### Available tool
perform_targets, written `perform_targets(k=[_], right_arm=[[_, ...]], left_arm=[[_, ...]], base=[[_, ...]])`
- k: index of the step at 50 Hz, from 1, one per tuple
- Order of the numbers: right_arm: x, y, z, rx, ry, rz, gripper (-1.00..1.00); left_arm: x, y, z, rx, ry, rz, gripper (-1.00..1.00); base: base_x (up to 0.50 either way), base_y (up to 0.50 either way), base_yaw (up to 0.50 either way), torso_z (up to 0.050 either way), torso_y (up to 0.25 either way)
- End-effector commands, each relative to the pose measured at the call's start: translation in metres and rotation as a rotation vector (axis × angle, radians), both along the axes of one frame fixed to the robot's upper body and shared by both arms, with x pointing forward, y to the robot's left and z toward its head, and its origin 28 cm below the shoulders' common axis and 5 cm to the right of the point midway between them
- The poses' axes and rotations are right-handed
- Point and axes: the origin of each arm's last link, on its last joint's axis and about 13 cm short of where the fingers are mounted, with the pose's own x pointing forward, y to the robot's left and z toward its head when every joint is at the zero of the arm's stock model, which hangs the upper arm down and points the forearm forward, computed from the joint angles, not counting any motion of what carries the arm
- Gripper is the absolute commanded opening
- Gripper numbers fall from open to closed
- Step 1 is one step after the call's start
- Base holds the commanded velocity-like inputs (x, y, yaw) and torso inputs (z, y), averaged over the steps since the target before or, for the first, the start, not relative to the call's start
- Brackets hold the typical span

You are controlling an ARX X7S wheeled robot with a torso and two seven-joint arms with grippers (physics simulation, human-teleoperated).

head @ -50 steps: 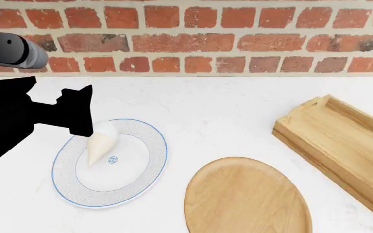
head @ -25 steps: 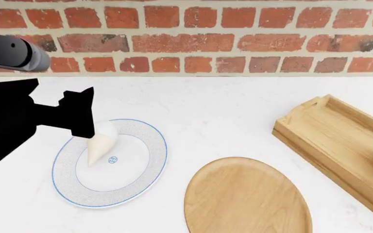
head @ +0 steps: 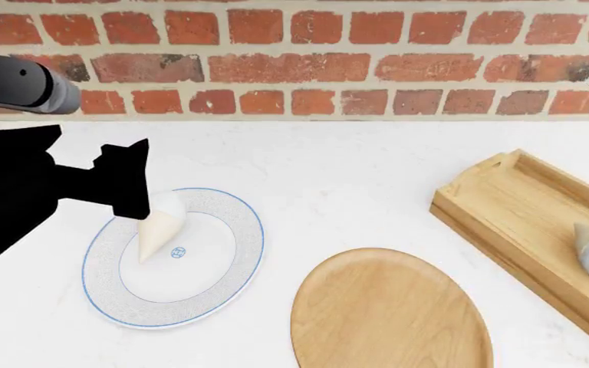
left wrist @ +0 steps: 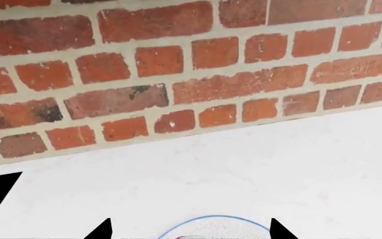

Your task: Move the dessert items from the plate to the tray.

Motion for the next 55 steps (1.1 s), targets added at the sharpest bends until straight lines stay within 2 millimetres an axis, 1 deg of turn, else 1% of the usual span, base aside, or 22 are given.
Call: perform_targets(k=[1, 6, 13, 17, 23, 31, 39, 48, 52, 55], right_arm=[[-0.016, 0.016, 0.035, -0.039, -0.115, 0.092, 1.0], [-0.019, 0.021, 0.04, -0.04, -0.144, 0.115, 1.0], [-0.021, 0.028, 0.043, -0.038, -0.173, 0.151, 1.0], [-0.02, 0.031, 0.042, -0.018, -0.178, 0.184, 1.0], [-0.018, 0.039, 0.044, -0.009, -0.188, 0.228, 1.0], [-0.015, 0.04, 0.04, -0.005, -0.183, 0.241, 1.0], [-0.013, 0.038, 0.036, -0.002, -0.172, 0.245, 1.0], [-0.013, 0.042, 0.038, -0.006, -0.178, 0.273, 1.0], [-0.014, 0.041, 0.039, -0.005, -0.181, 0.278, 1.0], [-0.016, 0.041, 0.039, -0.006, -0.182, 0.278, 1.0]], left_arm=[[-0.003, -0.001, 0.008, 0.034, 0.011, 0.0, 1.0], [-0.002, -0.004, 0.016, 0.091, 0.066, 0.012, 1.0], [0.003, -0.012, 0.029, 0.098, 0.179, -0.055, 1.0], [0.007, -0.017, 0.031, 0.107, 0.222, -0.084, 1.0], [0.016, -0.017, 0.036, 0.106, 0.271, -0.098, 1.0], [0.023, -0.016, 0.036, 0.095, 0.321, -0.095, 1.0], [0.033, -0.011, 0.035, 0.077, 0.341, -0.048, 1.0], [0.046, -0.009, 0.022, 0.078, 0.41, -0.04, 1.0], [0.046, -0.009, 0.022, 0.092, 0.417, -0.049, 1.0], [0.047, -0.009, 0.017, 0.093, 0.427, -0.051, 1.0]], base=[[0.0, 0.0, 0.0, 0.0, 0.0], [0.0, 0.0, 0.0, 0.0, 0.0], [0.0, 0.0, 0.0, 0.0, 0.0], [0.0, 0.0, 0.0, 0.0, 0.0], [0.0, 0.0, 0.0, 0.0, 0.0], [0.0, 0.0, 0.0, 0.0, 0.0], [0.0, 0.0, 0.0, 0.0, 0.0], [0.0, 0.0, 0.0, 0.0, 0.0], [0.0, 0.0, 0.0, 0.0, 0.0], [0.0, 0.0, 0.0, 0.0, 0.0]])
